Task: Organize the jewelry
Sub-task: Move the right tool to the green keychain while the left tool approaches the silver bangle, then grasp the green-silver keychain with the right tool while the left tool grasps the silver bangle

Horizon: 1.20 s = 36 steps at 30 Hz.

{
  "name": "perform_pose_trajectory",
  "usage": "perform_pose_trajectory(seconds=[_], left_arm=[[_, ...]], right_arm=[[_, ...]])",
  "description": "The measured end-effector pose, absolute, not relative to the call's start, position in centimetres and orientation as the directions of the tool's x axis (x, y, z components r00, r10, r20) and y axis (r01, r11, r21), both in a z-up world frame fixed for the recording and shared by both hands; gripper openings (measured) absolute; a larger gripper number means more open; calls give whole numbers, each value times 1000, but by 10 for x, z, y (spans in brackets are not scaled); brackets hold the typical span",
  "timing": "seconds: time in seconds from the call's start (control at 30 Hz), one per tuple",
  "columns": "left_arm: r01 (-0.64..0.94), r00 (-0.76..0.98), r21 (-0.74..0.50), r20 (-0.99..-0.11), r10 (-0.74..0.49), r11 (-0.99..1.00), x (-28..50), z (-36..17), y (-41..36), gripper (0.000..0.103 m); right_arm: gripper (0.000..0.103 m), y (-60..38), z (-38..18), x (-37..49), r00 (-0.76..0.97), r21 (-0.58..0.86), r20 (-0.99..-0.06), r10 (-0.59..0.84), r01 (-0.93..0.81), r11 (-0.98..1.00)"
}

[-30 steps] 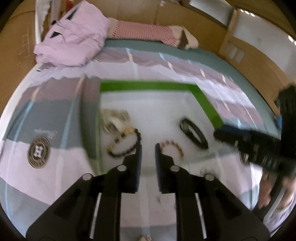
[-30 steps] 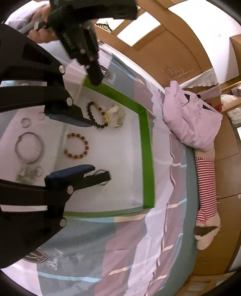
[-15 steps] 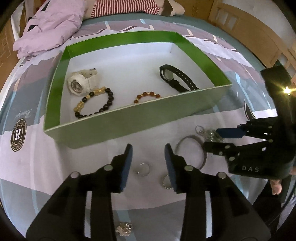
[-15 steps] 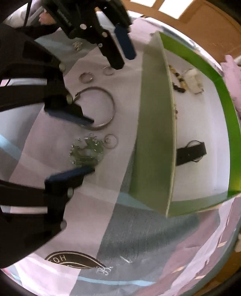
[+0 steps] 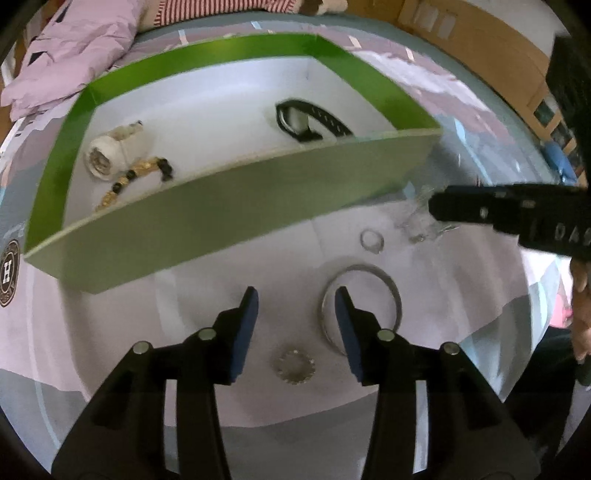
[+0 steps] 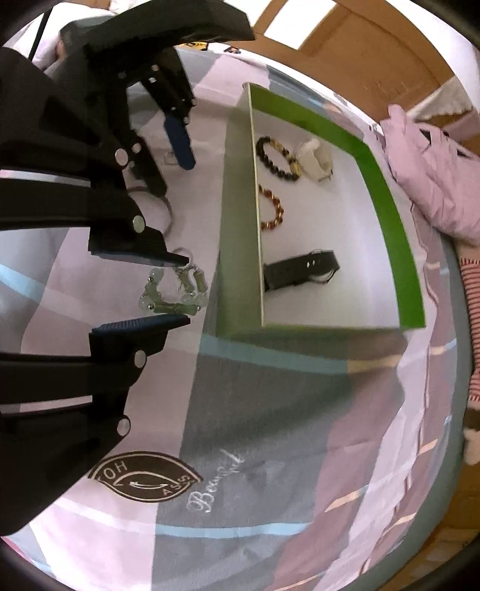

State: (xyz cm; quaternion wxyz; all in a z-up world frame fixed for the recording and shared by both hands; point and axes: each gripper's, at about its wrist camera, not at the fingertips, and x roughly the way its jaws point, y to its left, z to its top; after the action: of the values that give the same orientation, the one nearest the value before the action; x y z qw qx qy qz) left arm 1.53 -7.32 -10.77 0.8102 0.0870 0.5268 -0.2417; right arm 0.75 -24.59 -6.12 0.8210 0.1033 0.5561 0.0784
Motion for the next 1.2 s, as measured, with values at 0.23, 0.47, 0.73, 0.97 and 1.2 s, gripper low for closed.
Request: perform_pose_trajectory(seconds=[0.23, 0.47, 0.73, 0.97, 1.2], left_arm=[[499, 349, -66, -898, -270, 864, 10, -112, -76, 39], [486, 418, 39, -888, -193, 873, 9, -112, -81, 12], [438, 474, 113, -872, -122, 892, 14, -108, -71, 11], [461, 462, 103, -876, -139, 882, 10, -109, -73, 18], [459, 456, 103, -880, -135, 882, 9, -112, -75, 25]], right_arm=[[46, -245, -66, 12, 368, 226, -905, 214, -10, 974], [50, -248, -71, 12, 353, 204, -916, 190, 3, 979], [56, -244, -79, 14, 326, 175, -931, 164, 5, 984], [59, -239, -84, 14, 309, 152, -940, 144, 1, 988], [62, -239, -85, 14, 307, 143, -942, 136, 0, 990]])
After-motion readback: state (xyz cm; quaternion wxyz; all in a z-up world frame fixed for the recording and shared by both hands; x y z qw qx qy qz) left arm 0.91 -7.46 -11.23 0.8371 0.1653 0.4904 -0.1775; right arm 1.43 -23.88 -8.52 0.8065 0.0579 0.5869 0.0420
